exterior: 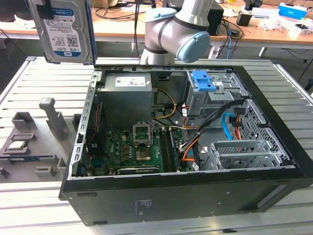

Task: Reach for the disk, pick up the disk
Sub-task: 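Pick up the disk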

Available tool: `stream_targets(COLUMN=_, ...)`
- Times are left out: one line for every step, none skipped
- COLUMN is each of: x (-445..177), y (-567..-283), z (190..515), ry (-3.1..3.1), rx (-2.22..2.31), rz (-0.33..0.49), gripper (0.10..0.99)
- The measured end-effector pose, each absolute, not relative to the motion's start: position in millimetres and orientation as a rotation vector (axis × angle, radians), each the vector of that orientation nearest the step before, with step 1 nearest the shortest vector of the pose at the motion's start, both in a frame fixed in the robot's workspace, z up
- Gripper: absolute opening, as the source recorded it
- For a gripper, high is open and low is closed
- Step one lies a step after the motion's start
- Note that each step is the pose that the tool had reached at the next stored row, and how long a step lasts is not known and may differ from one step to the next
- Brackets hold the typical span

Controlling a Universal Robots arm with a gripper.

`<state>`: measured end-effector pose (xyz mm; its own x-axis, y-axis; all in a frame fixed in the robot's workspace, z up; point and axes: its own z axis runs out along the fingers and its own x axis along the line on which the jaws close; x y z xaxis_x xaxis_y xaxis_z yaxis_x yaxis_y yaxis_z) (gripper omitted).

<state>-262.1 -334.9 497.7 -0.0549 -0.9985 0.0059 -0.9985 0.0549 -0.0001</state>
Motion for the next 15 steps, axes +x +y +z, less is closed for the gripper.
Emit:
stream_targets(x=-253.4, y=-334.8, z=497.6, ry=-2.279, rx=2.156, rz=0.006, gripper=0.365)
stream_targets(x=-250.0, y=-334.8, z=497.6, ry=-2.279, rx=2.157, rz=0.007, gripper=0.365)
stream_targets(x=-246.3, y=-334.8, z=497.6, ry=-2.279, rx=2.157, rz=0.006, gripper=0.365)
stream_targets(x=-242.0, y=-334.8, z=497.6, ry=-2.279, rx=2.157, rz=0.006, gripper=0.365)
stream_targets(x=-237.7, y=-334.7, z=497.6, ry=-2.279, rx=2.156, rz=0.006, gripper=0.365)
stream_targets(x=-234.6, y=-334.7, z=497.6, ry=-2.279, rx=2.156, rz=0.006, gripper=0.365)
stream_targets(x=-230.9, y=-334.7, z=497.7, ry=-2.279, rx=2.156, rz=0.006, gripper=0.365)
stream_targets(x=-223.8, y=-334.6, z=497.6, ry=-2.279, rx=2.157, rz=0.006, gripper=0.365)
stream_targets(x=-216.4, y=-334.5, z=497.6, ry=-2.279, rx=2.156, rz=0.007, gripper=0.365)
stream_targets(x=-213.2, y=-334.5, z=497.6, ry=-2.279, rx=2.157, rz=0.006, gripper=0.365)
stream_targets(x=-207.6, y=-334.4, z=497.6, ry=-2.279, rx=2.156, rz=0.006, gripper=0.365)
stream_targets(x=-202.8, y=-334.4, z=497.7, ry=-2.279, rx=2.157, rz=0.006, gripper=0.365)
stream_targets(x=-199.0, y=-334.4, z=497.7, ry=-2.279, rx=2.157, rz=0.006, gripper=0.365)
stream_targets(x=-193.6, y=-334.3, z=497.6, ry=-2.279, rx=2.157, rz=0.006, gripper=0.365)
stream_targets(x=-187.4, y=-334.2, z=497.6, ry=-2.279, rx=2.157, rz=0.006, gripper=0.365)
